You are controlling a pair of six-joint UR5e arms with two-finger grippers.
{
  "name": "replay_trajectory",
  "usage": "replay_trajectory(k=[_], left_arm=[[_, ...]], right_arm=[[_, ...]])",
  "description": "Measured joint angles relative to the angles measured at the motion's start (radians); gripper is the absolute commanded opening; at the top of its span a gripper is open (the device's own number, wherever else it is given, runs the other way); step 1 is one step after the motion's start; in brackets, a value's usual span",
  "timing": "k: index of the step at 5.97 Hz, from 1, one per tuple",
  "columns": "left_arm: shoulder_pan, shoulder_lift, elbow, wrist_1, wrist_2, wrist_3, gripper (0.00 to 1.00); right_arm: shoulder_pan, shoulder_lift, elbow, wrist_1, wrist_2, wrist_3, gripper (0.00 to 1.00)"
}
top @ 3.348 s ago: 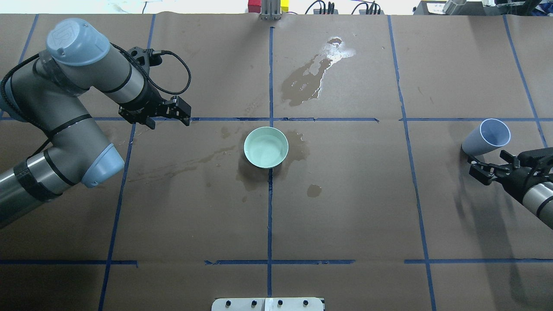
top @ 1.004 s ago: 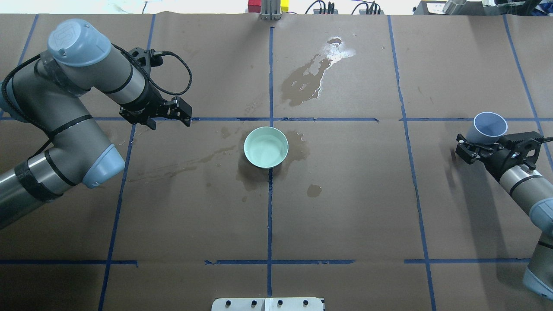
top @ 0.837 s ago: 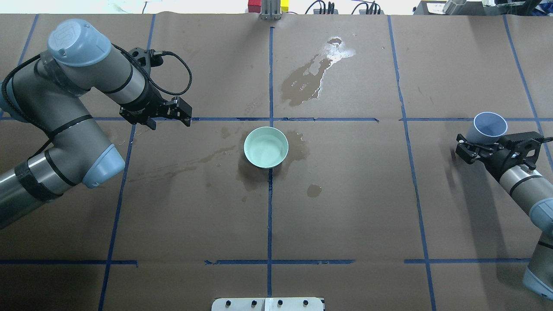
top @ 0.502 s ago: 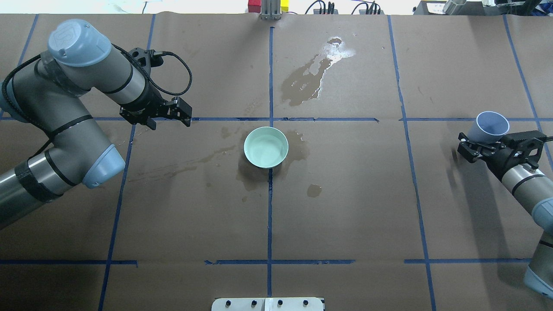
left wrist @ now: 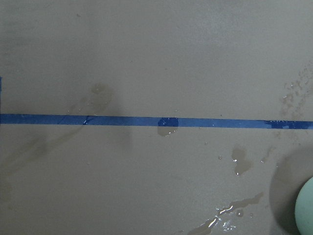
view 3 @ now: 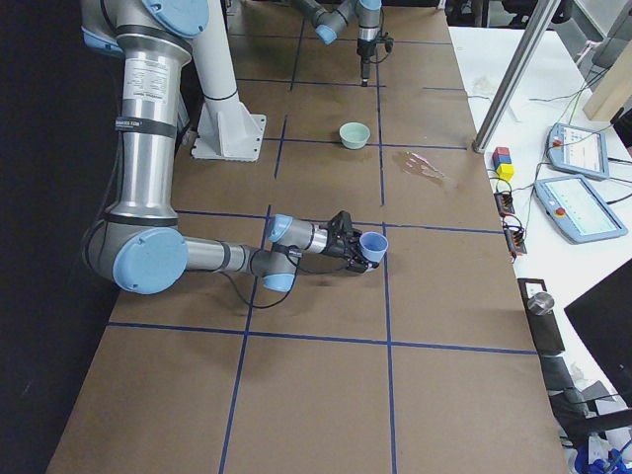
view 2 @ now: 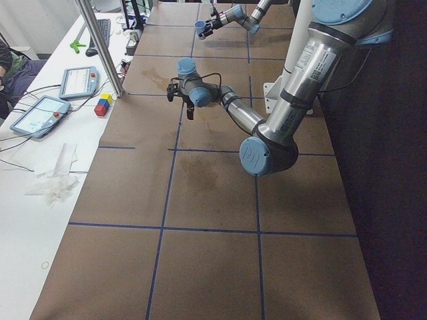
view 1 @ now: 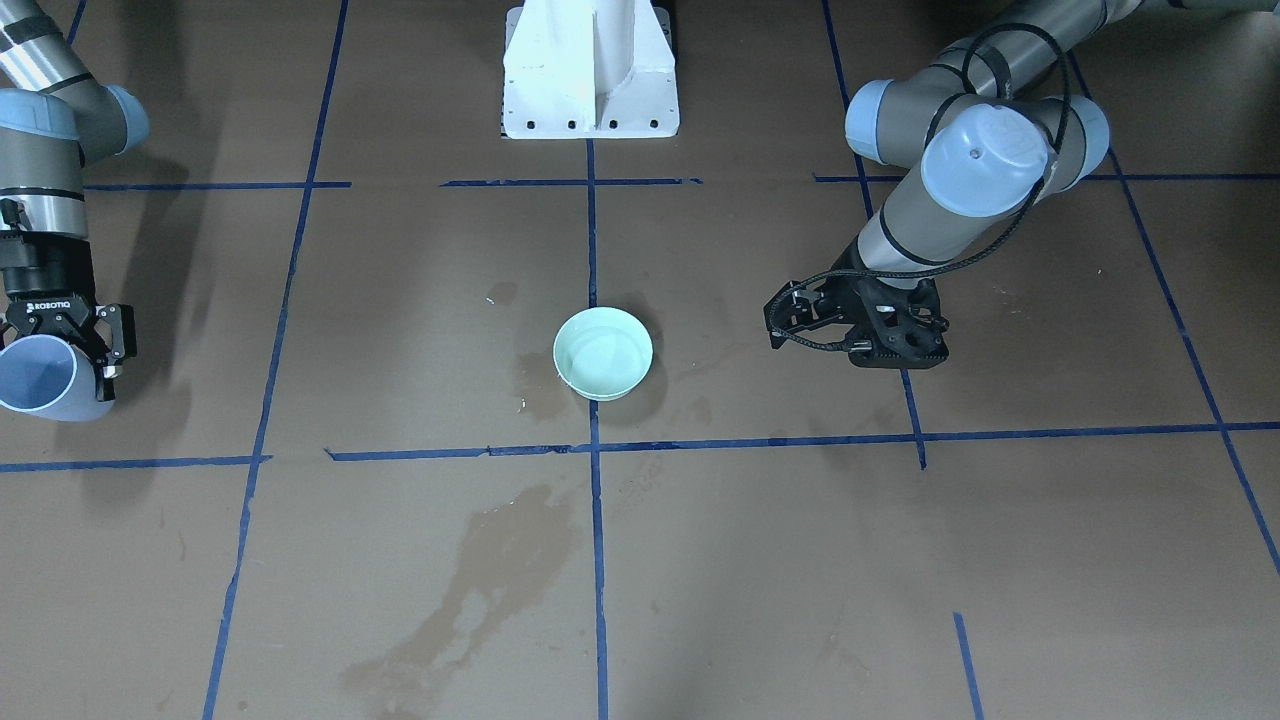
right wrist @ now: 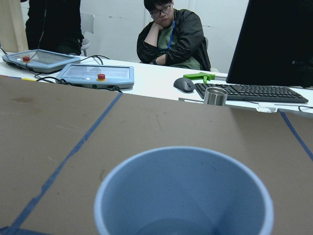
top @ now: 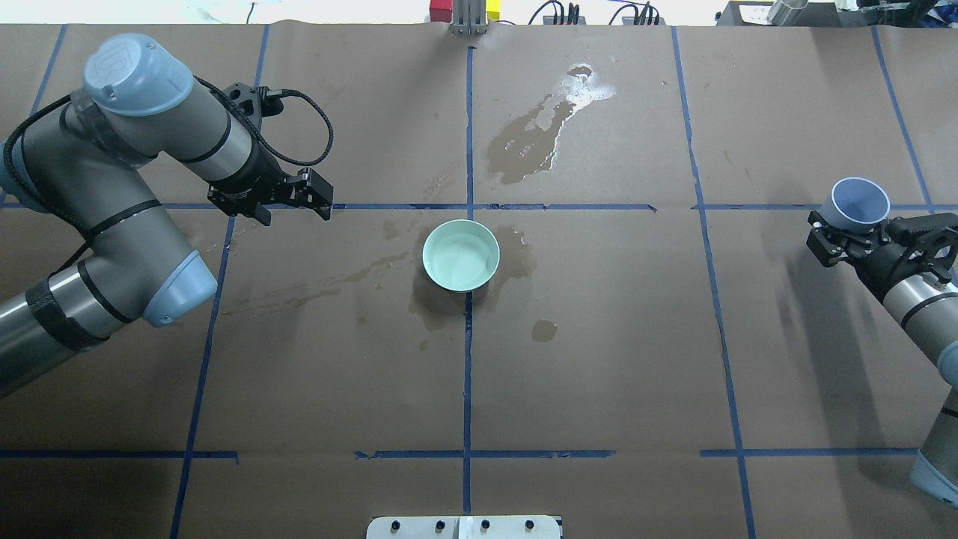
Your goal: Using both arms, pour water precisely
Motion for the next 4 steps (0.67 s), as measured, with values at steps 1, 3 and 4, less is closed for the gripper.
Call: replay_trajectory(k=[1, 3, 4], left_arm=[[0.000, -0.001, 0.000, 0.000, 0.001, 0.000, 1.00], [0.000, -0.003, 0.000, 0.000, 0.001, -0.002, 1.00], [0.000, -0.005, -0.001, 0.000, 0.001, -0.002, 1.00]], right_arm=[[0.007, 0.000, 0.064, -0.005, 0.009, -0.097, 0.02], [0.009, 0.032, 0.200, -0.111, 0.037, -0.215, 0.01], [0.007, 0.080, 0.257, -0.230, 0.047, -0.224, 0.00]])
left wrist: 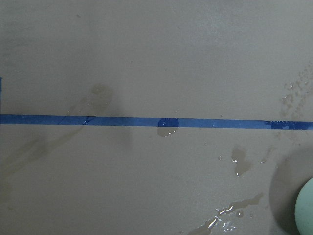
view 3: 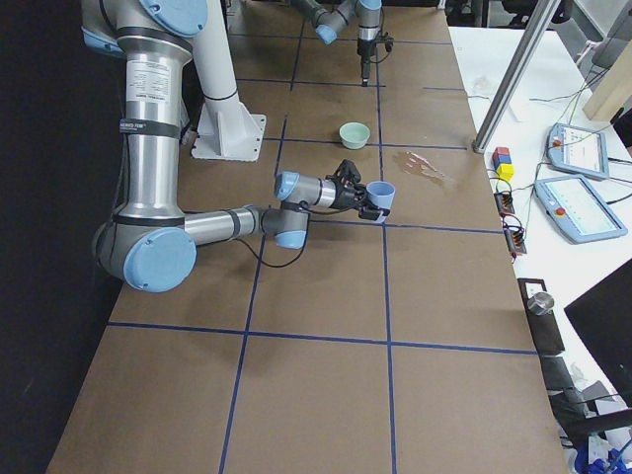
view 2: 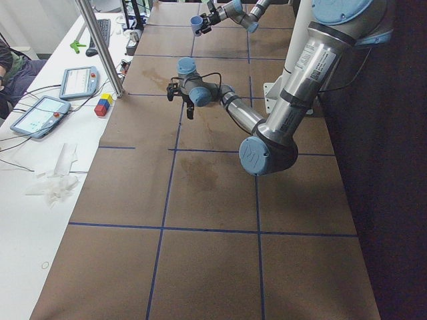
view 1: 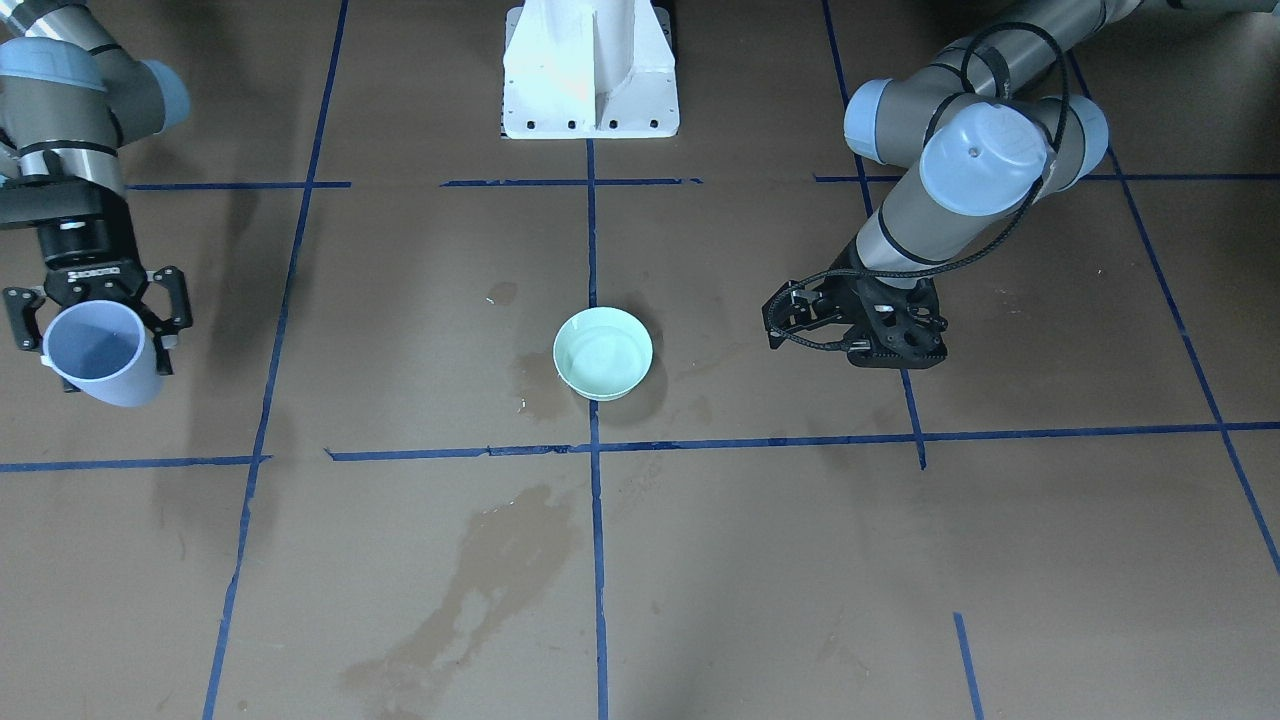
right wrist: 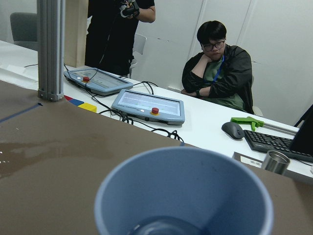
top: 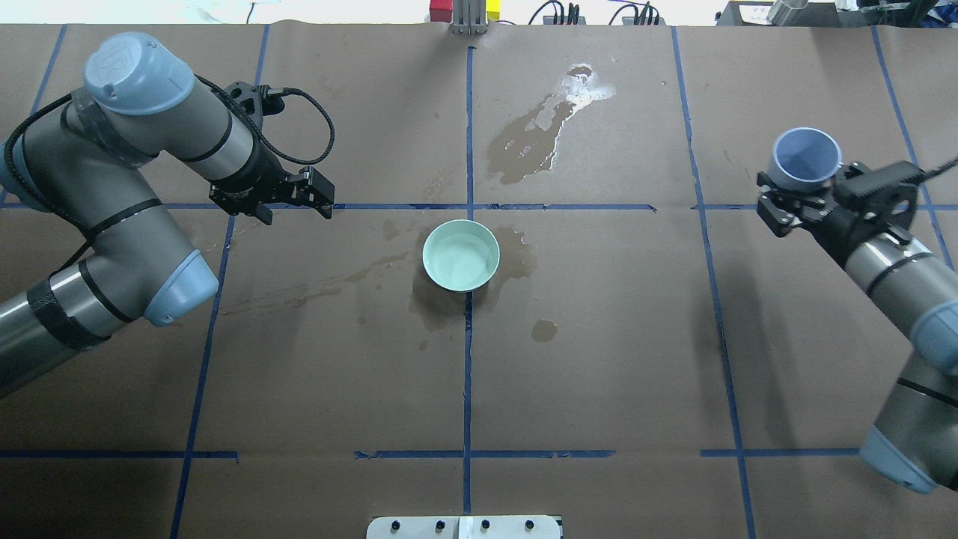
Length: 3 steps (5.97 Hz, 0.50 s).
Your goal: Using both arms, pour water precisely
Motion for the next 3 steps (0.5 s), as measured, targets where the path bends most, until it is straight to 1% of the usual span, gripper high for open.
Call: replay_trajectory(k=[1, 2, 3], left_arm=[[0.000, -0.001, -0.001, 0.000, 0.000, -0.001, 1.00], [0.000, -0.004, -0.001, -0.001, 0.000, -0.013, 1.00], [0.000, -0.006, -0.004, -0.001, 0.000, -0.028, 1.00]], right_arm=[[-0.009, 0.071, 0.046, -0.149, 0.003, -0.003, 0.00], [-0.033, 0.165, 0.067, -0.303, 0.002, -0.002, 0.00], [-0.068, 0.245, 0.070, -0.420, -0.011, 0.001, 0.00]])
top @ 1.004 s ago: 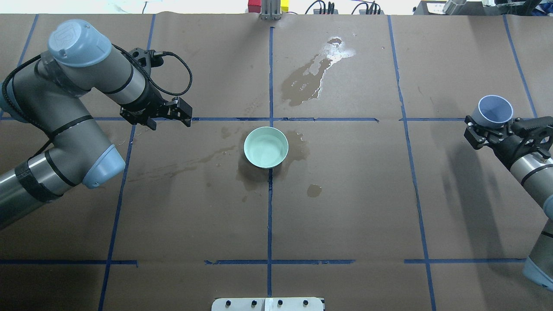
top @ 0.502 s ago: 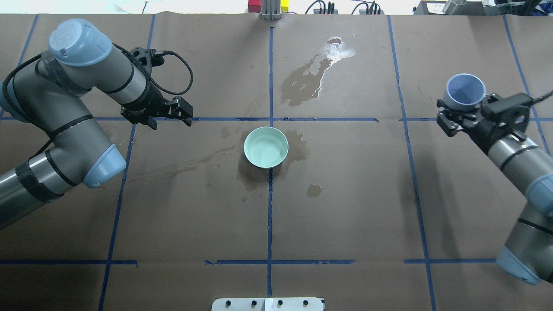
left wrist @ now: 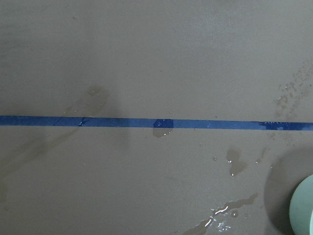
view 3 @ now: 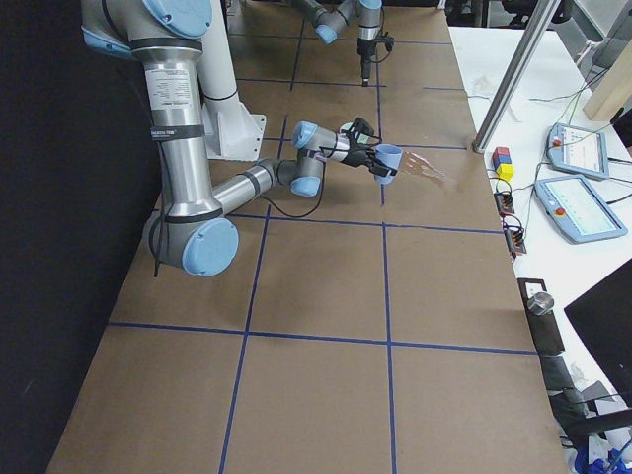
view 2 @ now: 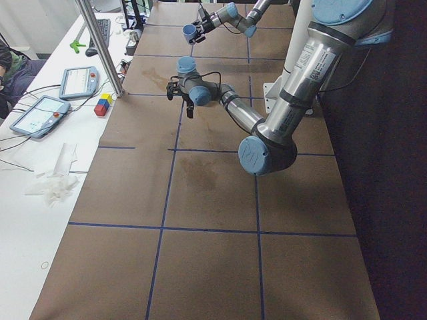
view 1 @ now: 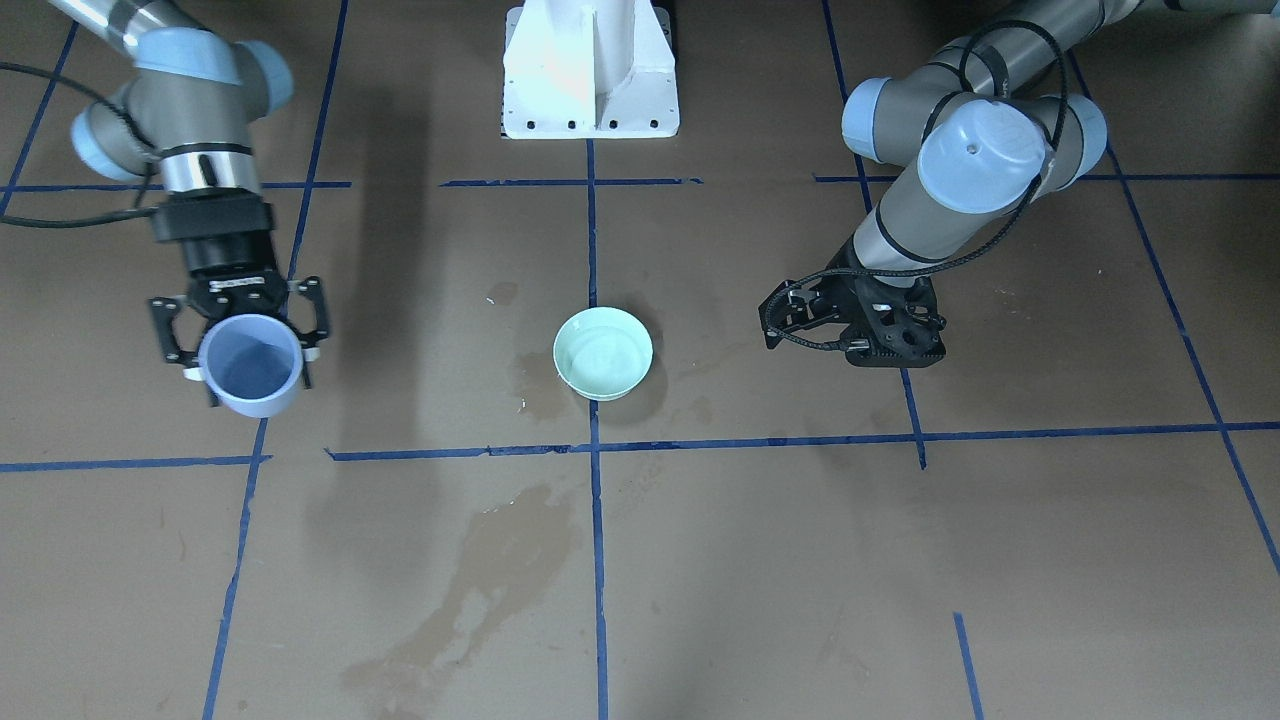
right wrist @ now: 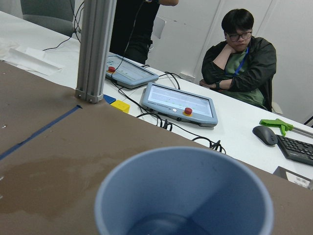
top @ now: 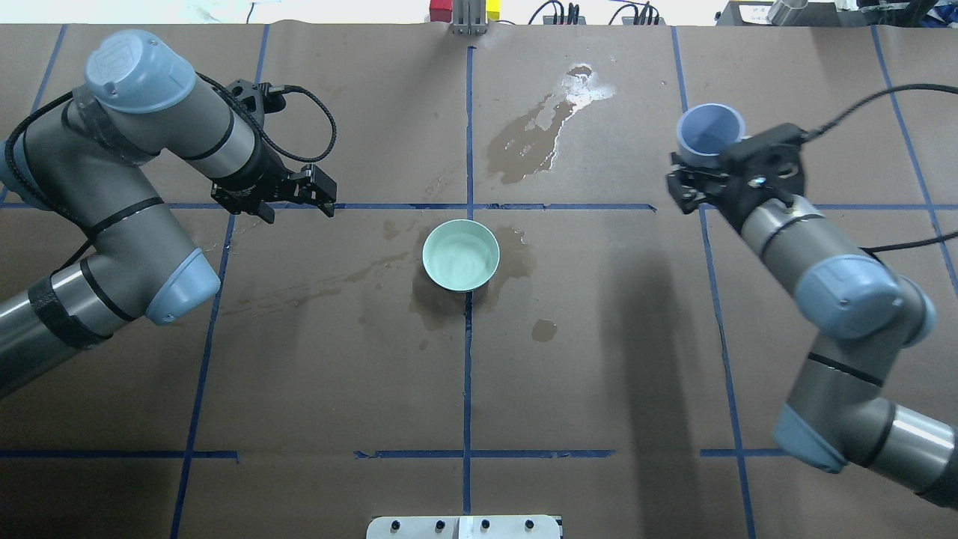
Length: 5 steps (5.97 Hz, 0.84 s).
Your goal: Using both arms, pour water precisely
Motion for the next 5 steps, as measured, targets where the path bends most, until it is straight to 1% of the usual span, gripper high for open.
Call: replay_trajectory(k=[1, 2, 3, 4, 5], left_arm=[[0.000, -0.001, -0.004, 0.000, 0.000, -0.008, 1.00], [0.000, -0.002, -0.008, 0.001, 0.000, -0.011, 1.00], [0.000, -0.002, -0.010, 0.001, -0.001, -0.012, 1.00], [0.000, -0.001, -0.011, 0.001, -0.001, -0.012, 1.00], [0.000, -0.001, -0.011, 0.001, -0.002, -0.012, 1.00]], right_arm=[[-0.056, 0.072, -0.010, -0.098, -0.056, 0.003, 0.00], [-0.121, 0.156, -0.035, -0.214, -0.137, 0.004, 0.00], [-0.175, 0.235, -0.078, -0.315, -0.209, 0.005, 0.00], [-0.211, 0.278, -0.116, -0.361, -0.257, 0.005, 0.00], [-0.234, 0.297, -0.138, -0.378, -0.281, 0.001, 0.00]])
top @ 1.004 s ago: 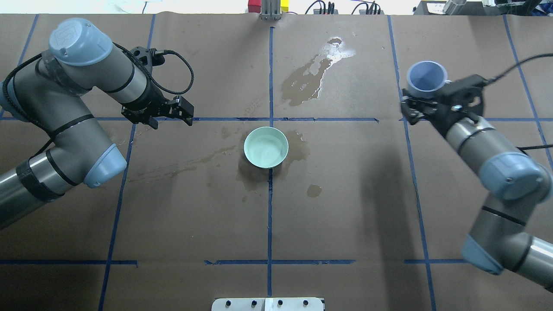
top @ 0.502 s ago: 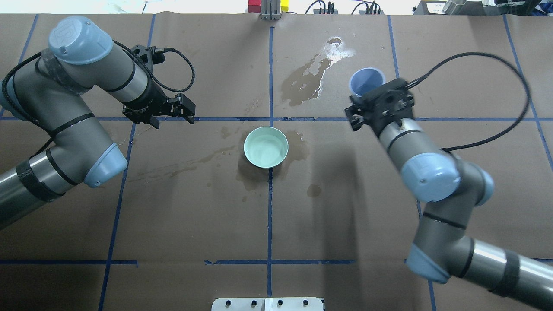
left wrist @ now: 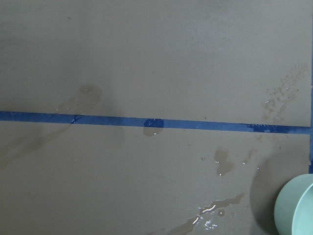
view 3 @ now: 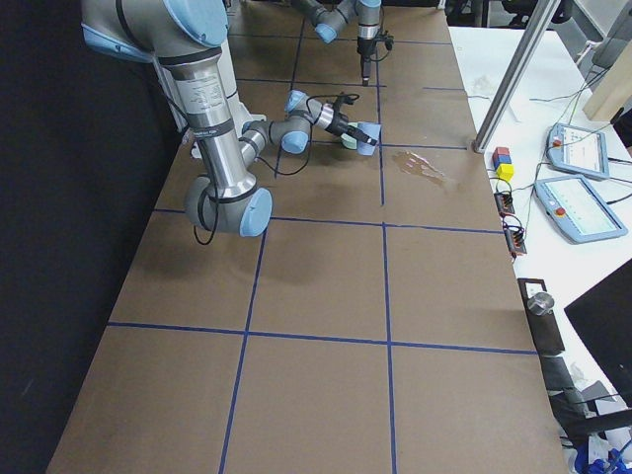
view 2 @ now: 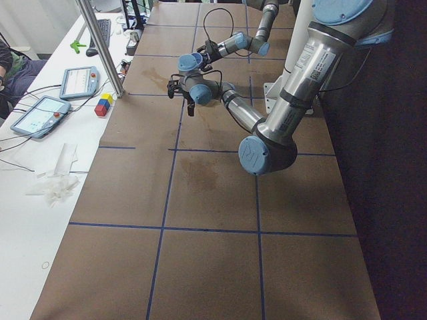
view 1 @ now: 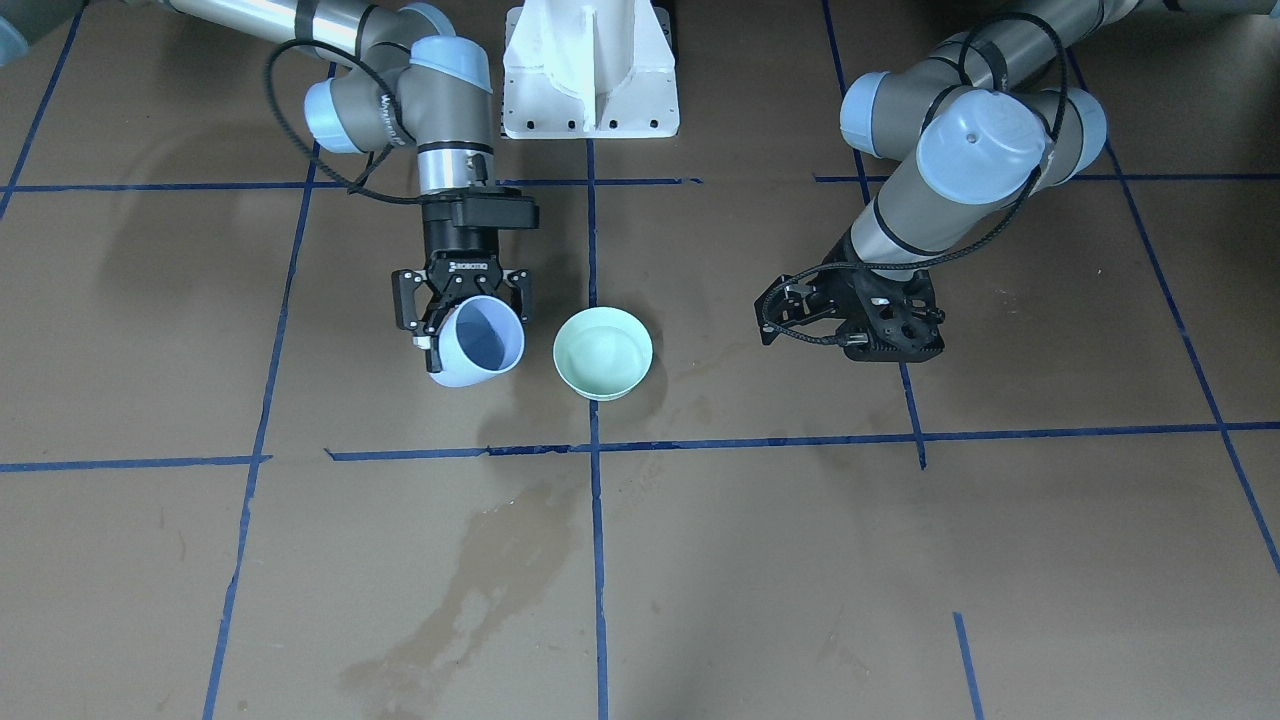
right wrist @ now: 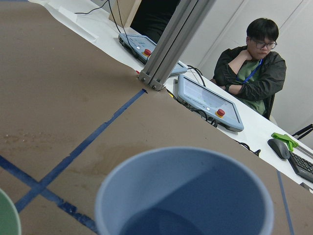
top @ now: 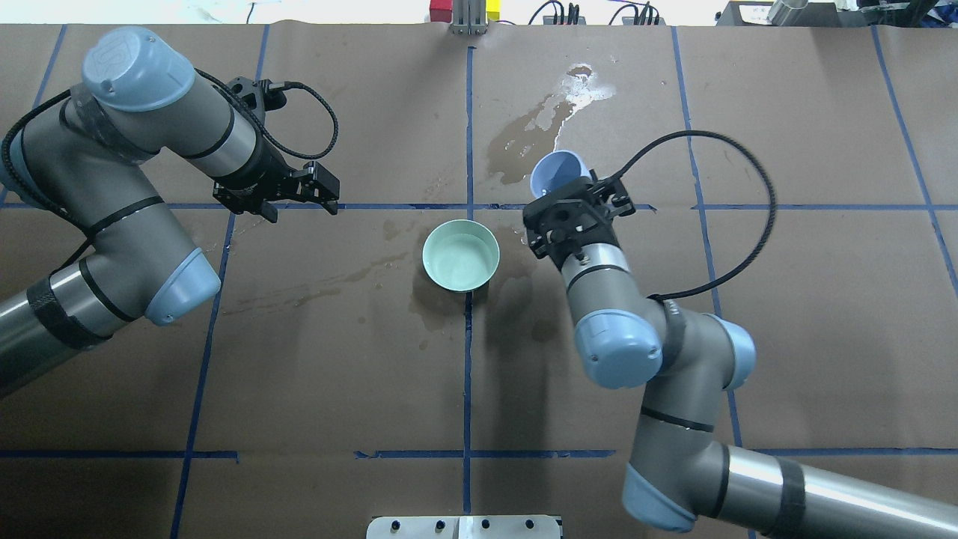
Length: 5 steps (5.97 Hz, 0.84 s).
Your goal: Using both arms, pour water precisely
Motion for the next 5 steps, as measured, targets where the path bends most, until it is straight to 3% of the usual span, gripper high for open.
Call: replay_trajectory(k=[2, 5], left_arm=[[0.000, 0.001, 0.000, 0.000, -0.001, 0.000, 1.00], [0.000, 0.002, 0.000, 0.000, -0.002, 0.000, 1.00]], right_arm=[[-0.033, 0.025, -0.010, -0.086, -0.066, -0.073, 0.00], [-0.058, 0.052, -0.012, -0.148, -0.168, -0.336, 0.00]])
